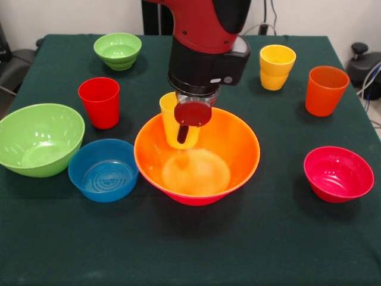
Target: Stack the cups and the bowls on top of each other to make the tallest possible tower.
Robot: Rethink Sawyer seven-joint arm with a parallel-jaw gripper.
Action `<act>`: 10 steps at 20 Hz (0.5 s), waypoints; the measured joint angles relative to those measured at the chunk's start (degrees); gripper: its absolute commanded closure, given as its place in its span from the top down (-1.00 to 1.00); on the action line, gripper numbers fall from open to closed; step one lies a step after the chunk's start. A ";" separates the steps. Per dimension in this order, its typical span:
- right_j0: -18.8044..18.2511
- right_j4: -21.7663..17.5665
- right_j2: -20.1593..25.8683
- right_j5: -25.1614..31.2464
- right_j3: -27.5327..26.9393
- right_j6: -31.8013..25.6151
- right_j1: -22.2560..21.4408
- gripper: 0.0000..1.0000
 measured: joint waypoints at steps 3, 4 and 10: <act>-0.04 0.01 -0.02 0.00 0.07 0.00 -0.08 1.00; -0.12 0.01 -0.01 -0.01 0.15 0.00 -0.15 1.00; -1.15 0.01 -0.02 -0.01 0.55 0.00 -0.19 1.00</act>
